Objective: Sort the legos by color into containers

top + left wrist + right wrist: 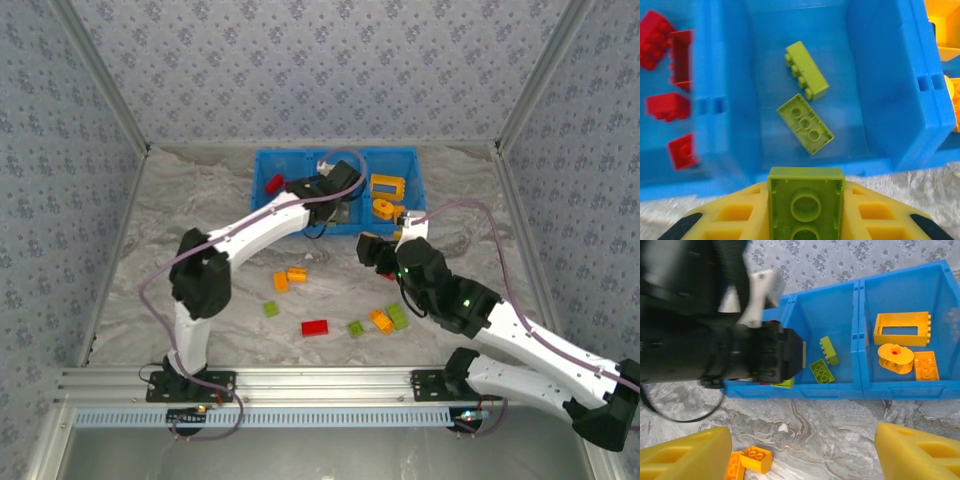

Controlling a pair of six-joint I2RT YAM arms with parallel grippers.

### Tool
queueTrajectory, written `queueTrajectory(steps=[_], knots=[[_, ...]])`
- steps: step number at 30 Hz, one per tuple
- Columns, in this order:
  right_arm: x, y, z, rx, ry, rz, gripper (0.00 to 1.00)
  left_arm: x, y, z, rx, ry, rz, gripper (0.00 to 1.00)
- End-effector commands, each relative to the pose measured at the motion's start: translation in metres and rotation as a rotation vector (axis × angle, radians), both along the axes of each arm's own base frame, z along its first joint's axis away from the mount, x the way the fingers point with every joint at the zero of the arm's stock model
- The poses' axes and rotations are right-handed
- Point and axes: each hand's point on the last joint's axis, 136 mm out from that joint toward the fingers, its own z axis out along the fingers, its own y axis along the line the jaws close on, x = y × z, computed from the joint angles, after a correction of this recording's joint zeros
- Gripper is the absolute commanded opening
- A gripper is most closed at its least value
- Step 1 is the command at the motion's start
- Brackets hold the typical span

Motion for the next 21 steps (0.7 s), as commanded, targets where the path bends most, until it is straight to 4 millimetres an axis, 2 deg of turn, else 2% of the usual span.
queueTrajectory(steps=[1, 6, 11, 17, 21], knots=[[0.001, -0.005, 0.008, 0.008, -0.015, -0.015, 0.77, 0.021, -0.019, -0.006, 0.001, 0.008, -0.054, 0.31], [-0.002, -0.008, -0.001, 0.012, 0.012, -0.021, 0.78, 0.049, -0.040, -0.023, -0.097, 0.040, -0.059, 0.32], [-0.008, -0.016, -0.007, 0.005, 0.026, -0.024, 0.78, 0.065, -0.045, -0.041, -0.170, 0.090, -0.030, 0.34], [-0.011, -0.022, -0.015, -0.003, 0.050, -0.044, 0.78, 0.063, -0.052, -0.048, -0.220, 0.123, -0.033, 0.52], [-0.013, -0.026, -0.022, -0.008, 0.071, -0.055, 0.78, 0.056, -0.047, -0.033, -0.233, 0.106, -0.028, 0.55]])
